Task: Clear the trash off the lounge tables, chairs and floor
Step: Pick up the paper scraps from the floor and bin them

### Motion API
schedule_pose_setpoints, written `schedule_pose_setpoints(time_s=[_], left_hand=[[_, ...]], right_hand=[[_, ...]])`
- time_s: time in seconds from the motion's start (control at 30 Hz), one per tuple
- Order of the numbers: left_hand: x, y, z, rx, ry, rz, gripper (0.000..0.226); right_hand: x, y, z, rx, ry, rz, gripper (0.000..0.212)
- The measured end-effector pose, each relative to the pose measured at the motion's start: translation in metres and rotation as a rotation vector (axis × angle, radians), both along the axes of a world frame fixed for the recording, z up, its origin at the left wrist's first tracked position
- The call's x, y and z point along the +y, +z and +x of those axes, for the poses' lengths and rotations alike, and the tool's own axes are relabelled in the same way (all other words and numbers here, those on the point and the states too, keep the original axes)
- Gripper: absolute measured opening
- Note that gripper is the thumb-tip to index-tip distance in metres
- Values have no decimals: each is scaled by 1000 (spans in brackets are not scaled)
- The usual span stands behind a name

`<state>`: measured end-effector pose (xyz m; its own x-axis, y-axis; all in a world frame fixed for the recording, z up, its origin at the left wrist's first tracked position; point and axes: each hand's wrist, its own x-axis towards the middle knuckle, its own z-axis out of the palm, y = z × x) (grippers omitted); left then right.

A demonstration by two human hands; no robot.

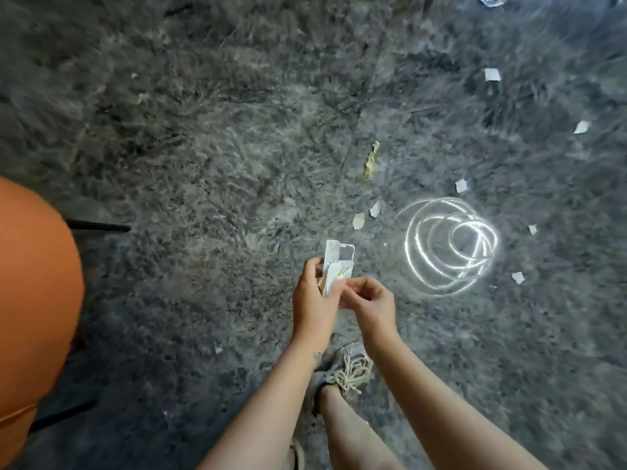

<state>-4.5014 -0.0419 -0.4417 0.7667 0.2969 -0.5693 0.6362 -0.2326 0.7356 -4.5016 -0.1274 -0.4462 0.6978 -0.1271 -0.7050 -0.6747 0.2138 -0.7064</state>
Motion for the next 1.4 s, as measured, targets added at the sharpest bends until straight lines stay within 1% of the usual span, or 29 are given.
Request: schedule_pose_setpoints(time_s=[0.1, 0.2, 0.27, 0.33, 0.43, 0.53, 0.6, 0.67, 0.8, 0.9, 1.03, 1.2, 1.27, 1.33, 1.4], left_hand=[[-15, -12, 40, 17, 4, 18, 36], [-28, -22, 78, -13, -43, 53, 35], [-33, -32, 108, -31, -104, 76, 33], [-34, -42, 145, -40, -132, 63, 33], [-34, -56, 207, -64, -170, 99, 31], [-30, -75, 270, -86, -249, 107, 31], [-28, -97, 304, -85, -331, 120, 33], [-25, -124, 327, -73, -392, 139, 33], [-20, -194, 340, -38, -445, 189, 31], [-17, -254, 339, -21, -435, 221, 32], [-14, -313, 330, 2, -423, 236, 34], [-17, -347, 327, 3, -427, 230, 33], [-19, -349, 331, 1, -424, 221, 33], [-22, -349, 335, 4, -425, 213, 32], [-25, -347, 338, 11, -423, 208, 32]], right_hand=[[-16, -13, 35, 6, -4, 18, 13], [-29, -26, 69, 18, -49, 59, 16], [-38, -35, 95, 30, -59, 36, 16], [-48, -48, 123, 57, -46, -78, 13], [-69, -77, 163, 145, -76, -251, 6], [-83, -114, 199, 227, -127, -382, 8], [-86, -143, 218, 288, -96, -482, 11], [-86, -177, 230, 343, -46, -524, 12], [-83, -255, 234, 463, 57, -556, 13], [-80, -318, 229, 551, 102, -608, 17], [-63, -387, 224, 644, 305, -756, 26], [-47, -419, 225, 608, 524, -1006, 22], [-48, -422, 226, 555, 562, -1020, 17], [-56, -421, 230, 512, 515, -979, 14], [-67, -418, 234, 499, 366, -935, 13]])
